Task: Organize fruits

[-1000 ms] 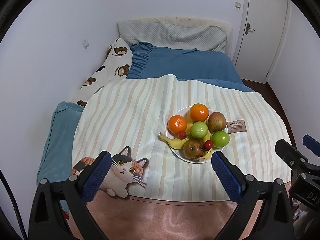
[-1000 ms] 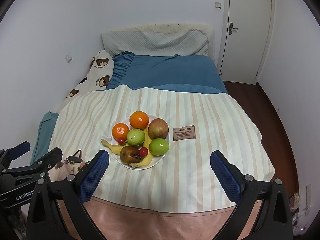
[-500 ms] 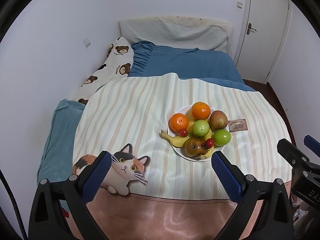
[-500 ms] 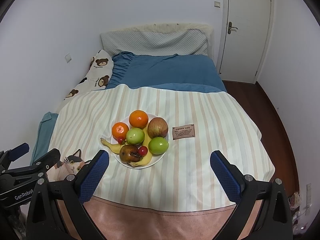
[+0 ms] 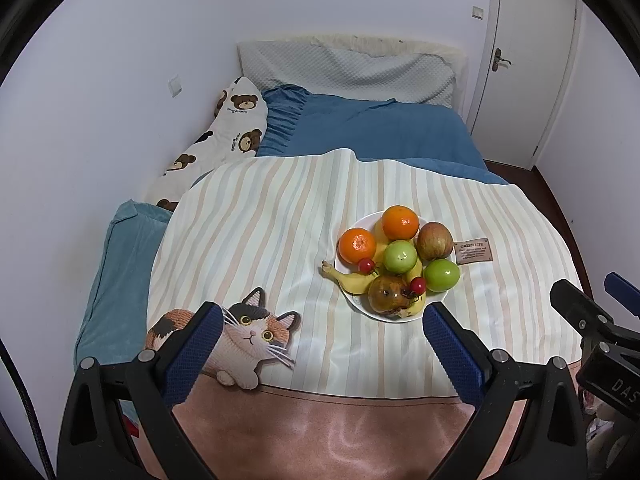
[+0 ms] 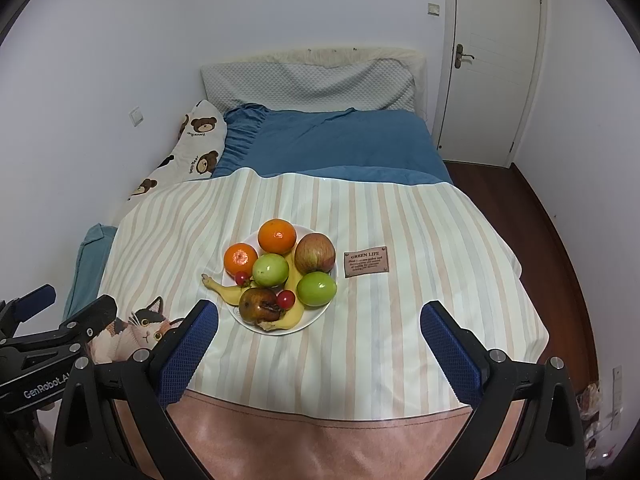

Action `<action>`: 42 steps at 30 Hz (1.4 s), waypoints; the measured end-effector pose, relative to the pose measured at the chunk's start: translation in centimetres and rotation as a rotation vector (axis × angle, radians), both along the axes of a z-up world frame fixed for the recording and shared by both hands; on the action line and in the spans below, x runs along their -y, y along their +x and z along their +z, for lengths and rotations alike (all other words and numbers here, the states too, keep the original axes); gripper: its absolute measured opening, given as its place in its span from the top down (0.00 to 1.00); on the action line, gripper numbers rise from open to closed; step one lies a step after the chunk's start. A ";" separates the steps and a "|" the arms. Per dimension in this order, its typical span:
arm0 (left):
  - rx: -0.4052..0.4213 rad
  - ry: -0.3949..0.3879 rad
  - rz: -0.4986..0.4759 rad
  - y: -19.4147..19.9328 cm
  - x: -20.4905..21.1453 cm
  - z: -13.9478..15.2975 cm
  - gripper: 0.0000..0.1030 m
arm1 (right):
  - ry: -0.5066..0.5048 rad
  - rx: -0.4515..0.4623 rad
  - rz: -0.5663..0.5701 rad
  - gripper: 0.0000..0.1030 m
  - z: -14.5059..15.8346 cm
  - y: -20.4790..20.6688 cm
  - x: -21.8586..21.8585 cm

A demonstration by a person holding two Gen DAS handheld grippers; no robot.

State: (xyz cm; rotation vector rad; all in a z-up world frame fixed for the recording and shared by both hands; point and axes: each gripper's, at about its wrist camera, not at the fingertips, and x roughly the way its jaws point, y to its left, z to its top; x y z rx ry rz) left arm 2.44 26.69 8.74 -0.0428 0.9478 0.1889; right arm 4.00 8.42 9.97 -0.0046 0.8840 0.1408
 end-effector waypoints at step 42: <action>0.011 0.004 -0.015 -0.1 0.1 1.3 0.01 | 0.011 -0.005 -0.011 0.00 0.2 -0.7 -0.2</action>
